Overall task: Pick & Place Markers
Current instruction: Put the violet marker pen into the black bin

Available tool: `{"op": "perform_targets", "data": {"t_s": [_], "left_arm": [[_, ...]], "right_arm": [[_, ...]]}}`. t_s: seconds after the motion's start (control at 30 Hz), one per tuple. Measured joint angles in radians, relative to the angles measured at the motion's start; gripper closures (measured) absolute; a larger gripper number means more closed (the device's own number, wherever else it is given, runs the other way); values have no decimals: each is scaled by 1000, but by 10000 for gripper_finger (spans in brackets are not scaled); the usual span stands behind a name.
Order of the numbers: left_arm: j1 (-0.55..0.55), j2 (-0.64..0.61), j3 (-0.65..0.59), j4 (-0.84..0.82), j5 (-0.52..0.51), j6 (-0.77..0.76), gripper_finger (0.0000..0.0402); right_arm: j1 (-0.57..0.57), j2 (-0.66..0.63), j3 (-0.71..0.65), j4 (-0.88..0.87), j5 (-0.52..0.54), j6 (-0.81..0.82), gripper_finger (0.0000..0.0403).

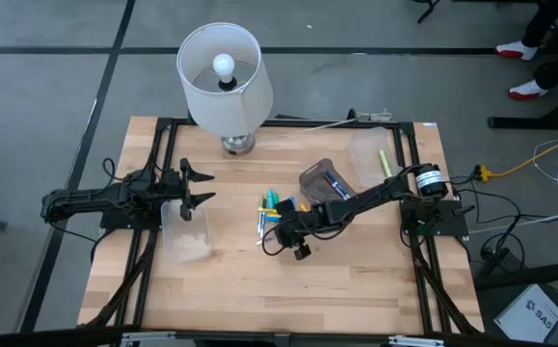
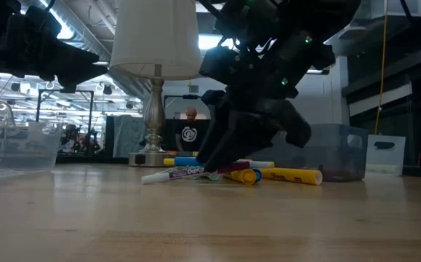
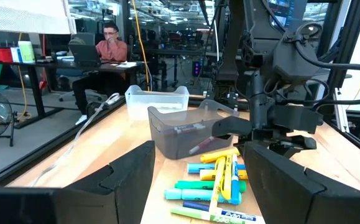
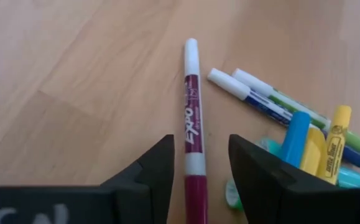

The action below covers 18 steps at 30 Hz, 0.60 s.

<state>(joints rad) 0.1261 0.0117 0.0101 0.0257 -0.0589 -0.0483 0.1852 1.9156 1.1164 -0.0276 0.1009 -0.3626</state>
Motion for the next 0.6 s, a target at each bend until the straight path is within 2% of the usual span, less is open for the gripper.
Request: {"op": "perform_targets", "data": {"t_s": [0.47,0.6], "left_arm": [[0,0,0,0,0,0,160],[0,0,0,0,0,0,160]], "right_arm": [[-10,42,0,18,-25,23,252],[-10,43,0,23,-26,23,269]]}}
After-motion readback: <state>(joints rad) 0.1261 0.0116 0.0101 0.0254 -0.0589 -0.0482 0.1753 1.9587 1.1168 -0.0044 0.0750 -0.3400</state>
